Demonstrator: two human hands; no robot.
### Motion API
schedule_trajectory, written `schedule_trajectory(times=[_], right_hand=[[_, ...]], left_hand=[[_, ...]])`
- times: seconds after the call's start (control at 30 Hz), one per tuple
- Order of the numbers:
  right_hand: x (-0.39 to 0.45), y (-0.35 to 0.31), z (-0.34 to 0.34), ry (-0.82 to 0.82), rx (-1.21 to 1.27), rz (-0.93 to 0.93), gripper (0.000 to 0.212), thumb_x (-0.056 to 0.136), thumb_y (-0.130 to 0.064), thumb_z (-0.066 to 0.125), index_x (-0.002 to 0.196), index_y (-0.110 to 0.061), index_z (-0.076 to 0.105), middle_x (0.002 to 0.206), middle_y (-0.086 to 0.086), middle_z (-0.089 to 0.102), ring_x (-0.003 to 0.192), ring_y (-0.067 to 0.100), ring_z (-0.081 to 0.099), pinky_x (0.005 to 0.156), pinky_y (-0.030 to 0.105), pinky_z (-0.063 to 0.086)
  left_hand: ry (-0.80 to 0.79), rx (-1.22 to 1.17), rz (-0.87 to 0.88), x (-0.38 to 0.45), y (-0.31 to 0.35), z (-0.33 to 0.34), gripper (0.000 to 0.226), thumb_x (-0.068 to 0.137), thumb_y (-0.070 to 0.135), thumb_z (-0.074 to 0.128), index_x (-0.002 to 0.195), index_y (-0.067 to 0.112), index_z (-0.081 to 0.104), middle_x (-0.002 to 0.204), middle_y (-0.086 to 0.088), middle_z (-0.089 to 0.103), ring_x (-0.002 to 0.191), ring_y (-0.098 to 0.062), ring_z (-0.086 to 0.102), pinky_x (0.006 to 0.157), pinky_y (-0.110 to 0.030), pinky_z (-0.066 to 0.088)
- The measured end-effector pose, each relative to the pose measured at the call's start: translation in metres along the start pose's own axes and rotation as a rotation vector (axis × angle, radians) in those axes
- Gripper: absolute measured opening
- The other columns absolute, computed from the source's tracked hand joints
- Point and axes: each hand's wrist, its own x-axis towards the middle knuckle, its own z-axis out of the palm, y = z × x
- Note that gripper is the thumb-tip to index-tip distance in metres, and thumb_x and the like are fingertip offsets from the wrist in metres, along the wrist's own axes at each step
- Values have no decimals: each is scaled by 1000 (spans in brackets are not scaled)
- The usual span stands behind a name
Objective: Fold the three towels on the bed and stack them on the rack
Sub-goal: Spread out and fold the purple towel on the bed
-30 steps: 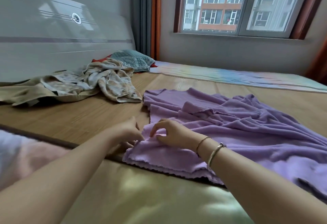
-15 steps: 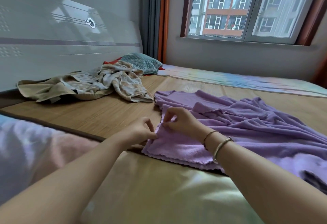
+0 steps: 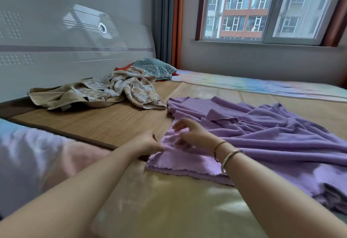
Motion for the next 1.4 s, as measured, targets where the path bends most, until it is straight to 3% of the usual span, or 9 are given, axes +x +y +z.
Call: schedule_trajectory(times=[0.13, 0.27, 0.53, 0.7, 0.87, 1.03, 1.17, 1.3, 1.4], right_hand=[[-4, 15, -57, 238, -105, -14, 32, 79, 14, 45, 79, -16, 58, 95, 9, 63, 56, 9, 63, 50, 24, 52], [-9, 46, -111, 489, -562, 108, 14, 84, -13, 57, 97, -15, 59, 104, 9, 65, 96, 28, 62, 78, 32, 46], [-6, 92, -179, 419, -1156, 498, 30, 94, -17, 47, 122, -21, 58, 126, 3, 61, 118, 24, 57, 88, 34, 46], [21, 97, -204, 386, -988, 456, 17, 87, -20, 55, 100, -18, 65, 109, 3, 66, 103, 26, 62, 79, 30, 44], [44, 92, -221, 146, -896, 450, 7, 77, -18, 57, 74, -15, 62, 80, 8, 66, 84, 27, 66, 72, 31, 54], [37, 104, -233, 48, -748, 514, 19, 78, -17, 56, 61, -12, 58, 64, 8, 65, 58, 19, 59, 42, 17, 40], [25, 110, -240, -35, -732, 551, 10, 68, -12, 59, 69, -5, 67, 61, 12, 69, 55, 23, 64, 50, 26, 48], [32, 105, -241, 241, -937, 428, 10, 75, -16, 56, 73, -20, 65, 78, 1, 64, 85, 23, 62, 76, 35, 52], [55, 98, -232, 549, -879, 341, 15, 82, -20, 52, 92, -19, 62, 99, 6, 65, 98, 29, 59, 75, 31, 43]], left_hand=[[57, -53, 30, 17, 29, 4, 18, 79, 20, 71, 81, 15, 54, 85, -3, 59, 76, -18, 54, 64, -29, 42], [104, -19, 87, 45, 58, 16, 15, 76, 21, 69, 84, 18, 56, 88, -1, 62, 84, -19, 59, 76, -32, 49], [84, -116, 395, 112, 126, 56, 18, 81, 24, 70, 96, 15, 64, 99, -1, 67, 94, -16, 62, 82, -29, 50], [22, -42, 539, 159, 165, 89, 41, 77, 36, 74, 115, 22, 63, 116, -1, 63, 111, -20, 56, 96, -33, 44], [131, 188, 563, 179, 185, 114, 39, 77, 63, 63, 101, 33, 69, 98, 12, 69, 108, -15, 45, 92, -32, 35], [151, 302, 650, 187, 189, 126, 32, 86, 54, 56, 83, 25, 68, 91, 4, 70, 97, -20, 57, 79, -31, 34], [53, 82, 575, 191, 183, 123, 32, 84, 37, 62, 57, 23, 56, 63, 5, 58, 80, -22, 62, 73, -31, 43], [83, -173, 474, 193, 183, 109, 30, 87, 23, 57, 59, 11, 55, 53, -4, 57, 60, -18, 54, 66, -34, 47], [165, -340, 448, 201, 181, 91, 38, 90, 18, 55, 56, 15, 38, 52, 2, 38, 52, -12, 37, 54, -28, 33]])
